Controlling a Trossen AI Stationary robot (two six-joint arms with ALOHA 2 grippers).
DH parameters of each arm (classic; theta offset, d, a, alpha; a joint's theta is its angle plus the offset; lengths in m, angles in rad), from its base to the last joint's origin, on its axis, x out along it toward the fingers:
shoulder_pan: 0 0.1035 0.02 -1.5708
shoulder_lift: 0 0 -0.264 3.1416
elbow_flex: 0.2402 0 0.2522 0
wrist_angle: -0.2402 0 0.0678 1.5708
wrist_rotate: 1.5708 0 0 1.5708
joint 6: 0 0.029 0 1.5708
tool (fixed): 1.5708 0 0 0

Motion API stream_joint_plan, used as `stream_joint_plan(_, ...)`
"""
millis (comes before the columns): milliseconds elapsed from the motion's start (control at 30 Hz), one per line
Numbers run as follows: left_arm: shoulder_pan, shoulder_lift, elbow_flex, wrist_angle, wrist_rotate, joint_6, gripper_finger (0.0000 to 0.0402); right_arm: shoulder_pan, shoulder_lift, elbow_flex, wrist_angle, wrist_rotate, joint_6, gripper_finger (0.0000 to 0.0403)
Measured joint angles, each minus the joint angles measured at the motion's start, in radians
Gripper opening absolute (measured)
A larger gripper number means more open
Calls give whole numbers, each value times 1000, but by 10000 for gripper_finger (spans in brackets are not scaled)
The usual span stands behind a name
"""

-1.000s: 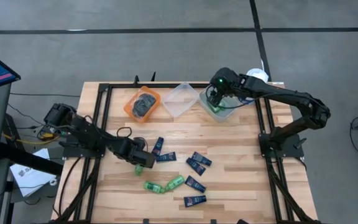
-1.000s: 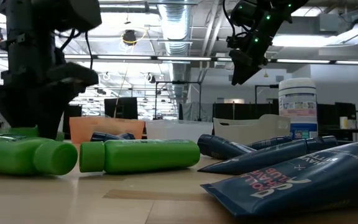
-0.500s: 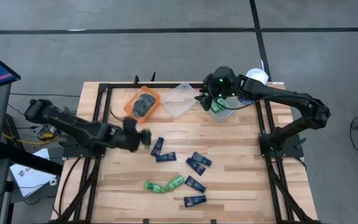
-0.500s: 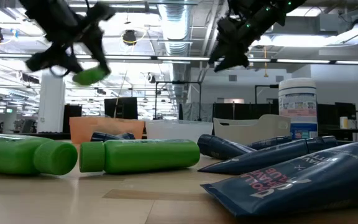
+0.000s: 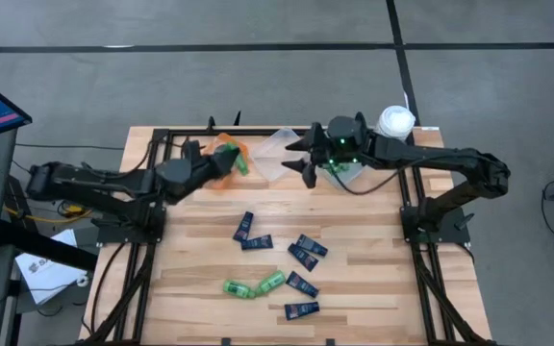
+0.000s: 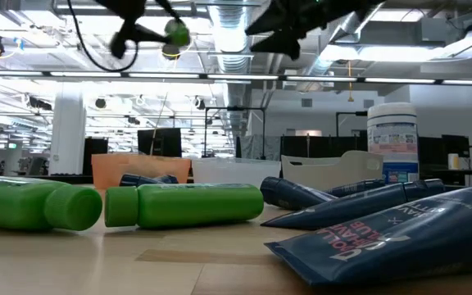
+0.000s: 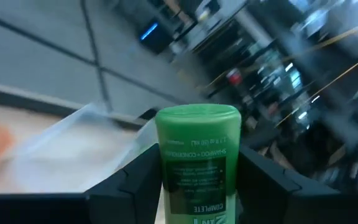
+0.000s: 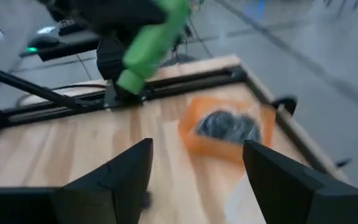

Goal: Pick & Place Travel size toiletries
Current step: Put the green shampoo into the gray bin

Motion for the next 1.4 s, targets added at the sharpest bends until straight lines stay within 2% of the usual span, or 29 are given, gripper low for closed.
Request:
stream_joint_plan(233,75,133,0,328,67,1,172,83,0,0,102,143,-194,261)
stream_joint_plan(433,108,254,0,558,70,1,172,91,0,0,132,174,-167,262)
stream_joint_plan(733,141,372,0,806,83,0,172,84,0,0,129,213,-123,261)
stream_joint_plan(1067,140,414,23,870,94,-13,172,77,0,0,132,257,-125,260)
stream_joint_plan(1400,140,424,67,867,94,62,172,76,0,0,144,258,-126,260)
